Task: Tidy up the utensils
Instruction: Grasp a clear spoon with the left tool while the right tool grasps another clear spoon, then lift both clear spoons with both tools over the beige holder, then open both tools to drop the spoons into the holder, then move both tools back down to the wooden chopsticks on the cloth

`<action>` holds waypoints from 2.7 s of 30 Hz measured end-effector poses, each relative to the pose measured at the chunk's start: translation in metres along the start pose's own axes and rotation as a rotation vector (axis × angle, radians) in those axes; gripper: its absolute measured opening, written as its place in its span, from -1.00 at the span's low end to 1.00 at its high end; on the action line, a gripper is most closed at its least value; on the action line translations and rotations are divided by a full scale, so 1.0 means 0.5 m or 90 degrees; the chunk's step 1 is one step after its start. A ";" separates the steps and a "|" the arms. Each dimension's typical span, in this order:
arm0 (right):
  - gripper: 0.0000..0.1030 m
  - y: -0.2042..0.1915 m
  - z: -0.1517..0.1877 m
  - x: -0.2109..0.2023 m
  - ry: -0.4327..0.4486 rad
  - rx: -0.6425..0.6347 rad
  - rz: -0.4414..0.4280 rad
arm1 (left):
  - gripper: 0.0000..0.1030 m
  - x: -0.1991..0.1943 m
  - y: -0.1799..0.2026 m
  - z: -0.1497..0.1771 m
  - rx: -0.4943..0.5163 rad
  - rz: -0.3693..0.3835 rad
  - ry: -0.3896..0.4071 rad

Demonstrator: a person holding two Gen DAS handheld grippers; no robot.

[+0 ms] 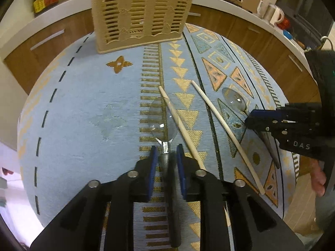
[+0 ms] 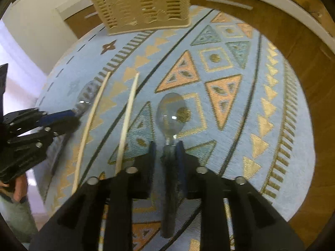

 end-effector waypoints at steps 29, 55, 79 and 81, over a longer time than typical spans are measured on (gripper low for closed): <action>-0.81 -0.052 -0.349 -0.346 0.462 -0.036 -0.111 | -0.81 -0.375 -0.062 -0.375 -0.073 0.038 0.490; -0.81 0.073 -0.618 -0.205 0.612 0.038 -0.083 | -0.81 -0.177 -0.089 -0.584 -0.087 -0.053 0.594; -0.12 0.060 -0.371 -0.330 0.539 -0.004 -0.179 | 0.12 -0.270 -0.086 -0.422 -0.106 0.064 0.531; -0.12 0.052 -0.341 -0.328 0.504 -0.004 -0.178 | 0.14 -0.279 -0.074 -0.385 -0.100 0.068 0.509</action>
Point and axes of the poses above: each gripper's, at about its wrist camera, not at the fingertips, and x roughly the way its jaws point, y to its right, z to its underside, the point moved 7 cm from there along x, roughly the way its jaws point, and after that the axes turned 5 degrees about z, right-handed, at the moved point
